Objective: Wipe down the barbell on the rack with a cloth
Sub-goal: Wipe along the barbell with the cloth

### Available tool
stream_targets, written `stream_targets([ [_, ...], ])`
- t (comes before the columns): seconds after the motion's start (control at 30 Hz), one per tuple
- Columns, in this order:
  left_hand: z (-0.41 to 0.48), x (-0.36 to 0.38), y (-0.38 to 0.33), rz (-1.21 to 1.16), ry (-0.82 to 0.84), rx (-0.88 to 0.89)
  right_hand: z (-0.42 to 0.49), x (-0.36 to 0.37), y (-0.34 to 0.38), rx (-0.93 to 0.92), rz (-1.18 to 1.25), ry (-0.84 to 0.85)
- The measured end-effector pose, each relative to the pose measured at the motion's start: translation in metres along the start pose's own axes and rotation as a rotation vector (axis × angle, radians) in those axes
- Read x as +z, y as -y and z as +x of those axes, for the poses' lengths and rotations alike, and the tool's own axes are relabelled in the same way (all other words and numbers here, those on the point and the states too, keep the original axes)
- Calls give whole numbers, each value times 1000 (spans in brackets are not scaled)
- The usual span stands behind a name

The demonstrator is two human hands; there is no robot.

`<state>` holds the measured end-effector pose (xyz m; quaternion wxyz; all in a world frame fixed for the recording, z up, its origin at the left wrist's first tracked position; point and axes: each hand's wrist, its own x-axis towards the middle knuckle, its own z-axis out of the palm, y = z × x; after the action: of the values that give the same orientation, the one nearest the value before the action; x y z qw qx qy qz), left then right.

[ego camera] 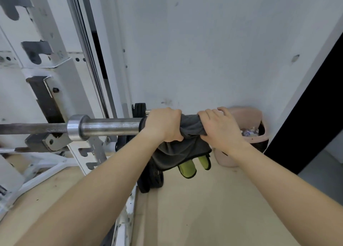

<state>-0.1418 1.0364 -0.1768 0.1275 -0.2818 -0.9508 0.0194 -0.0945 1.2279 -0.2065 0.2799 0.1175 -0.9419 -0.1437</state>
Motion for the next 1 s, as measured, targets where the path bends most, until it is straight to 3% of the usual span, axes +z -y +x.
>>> stream_targets([
  [0.23,5,26,-32,63,-290,31,-13,-1,-9,132,-15,62],
  [0.37,-7,36,-20,72,-417,65,14,-17,15,83,87,193],
  [0.53,-35,33,29,140,-411,-80,70,-29,37,7,383,543],
  [0.6,-39,25,37,162,-318,-105,75,-28,40,-30,398,565],
  [0.67,-29,13,34,116,-110,-111,65,-19,42,-25,310,413],
  [0.77,2,-12,28,-64,326,-94,37,5,55,-35,33,-68],
  [0.83,15,-19,25,-129,470,-59,27,13,62,-5,-40,-229],
  [0.9,12,-13,23,-93,390,-60,31,7,59,8,49,-109],
  [1.0,-10,20,17,134,-124,-46,54,-21,42,-11,303,352],
])
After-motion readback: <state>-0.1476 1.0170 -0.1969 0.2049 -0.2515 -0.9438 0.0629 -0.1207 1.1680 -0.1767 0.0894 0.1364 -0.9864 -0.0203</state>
